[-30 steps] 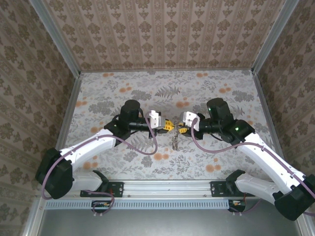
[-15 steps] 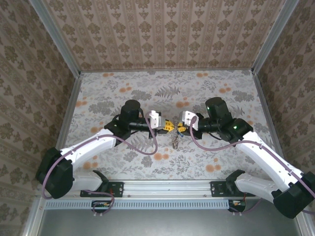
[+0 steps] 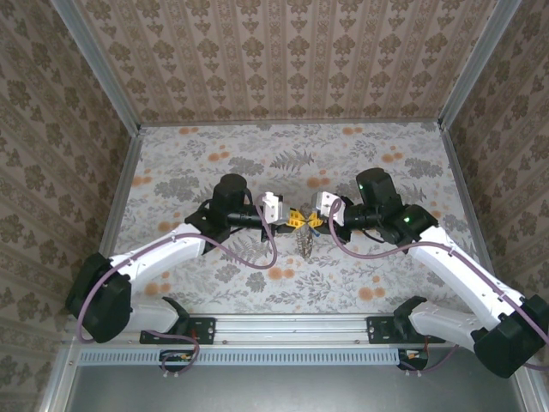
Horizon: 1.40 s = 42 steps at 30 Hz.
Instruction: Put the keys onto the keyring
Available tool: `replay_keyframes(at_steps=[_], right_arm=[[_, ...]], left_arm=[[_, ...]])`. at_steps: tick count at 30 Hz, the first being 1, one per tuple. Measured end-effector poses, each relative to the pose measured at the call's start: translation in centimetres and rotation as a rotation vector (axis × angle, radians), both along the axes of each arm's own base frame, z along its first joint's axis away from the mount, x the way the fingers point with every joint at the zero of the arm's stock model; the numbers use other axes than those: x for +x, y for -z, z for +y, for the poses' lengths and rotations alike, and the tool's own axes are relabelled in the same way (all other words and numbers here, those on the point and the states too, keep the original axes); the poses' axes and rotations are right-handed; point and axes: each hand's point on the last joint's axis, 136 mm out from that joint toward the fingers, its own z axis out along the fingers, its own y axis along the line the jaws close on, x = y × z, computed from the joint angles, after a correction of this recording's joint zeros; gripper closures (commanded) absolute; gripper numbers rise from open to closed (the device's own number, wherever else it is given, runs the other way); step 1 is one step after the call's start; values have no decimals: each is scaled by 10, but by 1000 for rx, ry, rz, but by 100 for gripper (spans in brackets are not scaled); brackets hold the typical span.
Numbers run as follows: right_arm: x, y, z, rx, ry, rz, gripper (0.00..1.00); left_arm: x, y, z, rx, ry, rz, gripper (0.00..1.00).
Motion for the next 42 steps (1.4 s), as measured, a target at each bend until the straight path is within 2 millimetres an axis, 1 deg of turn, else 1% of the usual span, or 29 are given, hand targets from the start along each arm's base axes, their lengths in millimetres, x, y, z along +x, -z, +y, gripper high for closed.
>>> replay_keyframes(at_steps=[1, 2, 3, 8, 12, 16, 20, 22, 23, 26, 27, 29, 30, 31, 32, 33, 38, 42], right_arm=[[0, 0, 0, 0, 0, -1, 100], [0, 0, 0, -1, -1, -2, 100], [0, 0, 0, -2, -2, -5, 100], [0, 4, -3, -25, -2, -12, 100], [-2, 6, -4, -35, -3, -3, 100], [-3, 7, -4, -38, -4, 4, 100], [-4, 5, -4, -35, -4, -1, 100], [-5, 4, -5, -33, -4, -2, 100], [-5, 5, -5, -34, -4, 0, 100], [-6, 4, -5, -31, -5, 1, 100], [-7, 4, -5, -32, -7, 3, 100], [-8, 4, -5, -35, -6, 5, 100], [-8, 4, -6, -35, -6, 6, 97], [-8, 4, -6, -35, -5, 6, 89], [-8, 4, -6, -35, -4, 6, 84], [-8, 4, -6, -34, -5, 4, 81], [-13, -5, -9, -3, -1, -41, 78], [-14, -12, -9, 16, -6, -62, 78]], left_arm=[[0, 0, 0, 6, -3, 3, 85], [1, 0, 0, 15, -3, 5, 73], [1, -2, 0, 24, -3, 7, 65], [0, -10, 0, 50, 2, 31, 61], [0, -12, 0, 65, 2, 56, 61], [0, -15, -5, 72, 11, 66, 62], [-10, -11, -10, 84, 40, 76, 64], [-14, -9, -12, 91, 51, 79, 69], [-15, -9, -12, 92, 54, 77, 72], [-14, -8, -12, 95, 50, 66, 94], [-13, -8, -12, 96, 43, 62, 100], [-12, -8, -12, 97, 39, 50, 100], [-11, -7, -12, 99, 37, 48, 100], [-11, -8, -12, 99, 36, 46, 100], [-11, -8, -12, 98, 37, 43, 100], [-11, -8, -12, 97, 38, 39, 100], [-11, -8, -11, 94, 37, 39, 100], [-10, -7, -8, 67, 38, 65, 100]])
